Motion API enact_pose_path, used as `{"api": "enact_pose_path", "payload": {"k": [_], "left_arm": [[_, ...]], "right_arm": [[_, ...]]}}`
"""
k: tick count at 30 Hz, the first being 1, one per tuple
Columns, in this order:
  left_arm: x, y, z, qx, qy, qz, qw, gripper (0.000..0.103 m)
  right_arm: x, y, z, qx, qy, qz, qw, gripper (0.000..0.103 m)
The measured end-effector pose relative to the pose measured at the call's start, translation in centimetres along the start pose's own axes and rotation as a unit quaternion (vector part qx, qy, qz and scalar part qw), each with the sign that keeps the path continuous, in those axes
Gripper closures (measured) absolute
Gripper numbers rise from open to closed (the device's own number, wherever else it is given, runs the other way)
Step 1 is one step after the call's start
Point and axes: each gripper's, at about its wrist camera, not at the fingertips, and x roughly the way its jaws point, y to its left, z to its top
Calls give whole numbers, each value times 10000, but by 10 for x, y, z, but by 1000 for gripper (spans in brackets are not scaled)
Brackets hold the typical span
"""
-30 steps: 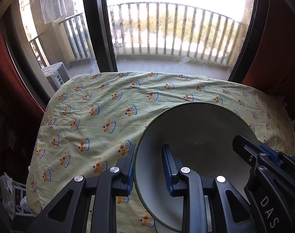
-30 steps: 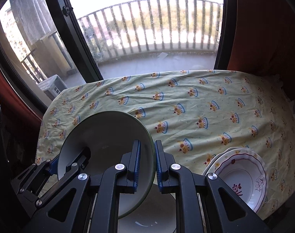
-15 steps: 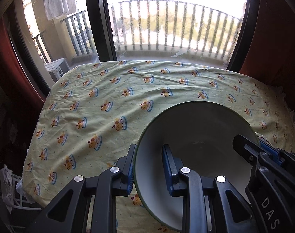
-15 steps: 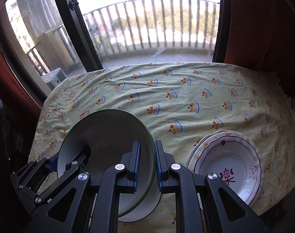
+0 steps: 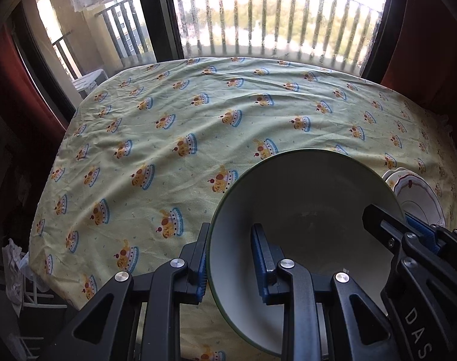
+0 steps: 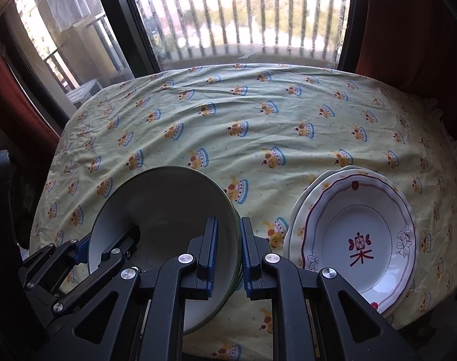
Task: Organize plates and bowls
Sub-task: 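Lift the nested white bowls with both grippers and carry them toward the plate stack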
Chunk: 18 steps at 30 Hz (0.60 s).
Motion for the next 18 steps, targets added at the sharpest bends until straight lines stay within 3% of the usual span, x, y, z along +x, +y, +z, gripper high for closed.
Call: {"api": "enact_pose_path", "payload": {"k": [7,12,18], "left_arm": [[11,-2,-2,-16,127,62,9999,79],[22,-1,-4,-157,324,-94,9993,79],[21,-1,-5,-162,266,-99,9995,79]], "right_arm": [[10,1,-3,-143,29,-81,9999,85],[14,4,-1,-318,-91,-202,9992,85],[15,5,-2,-429,-232,-200,9986,86]]}}
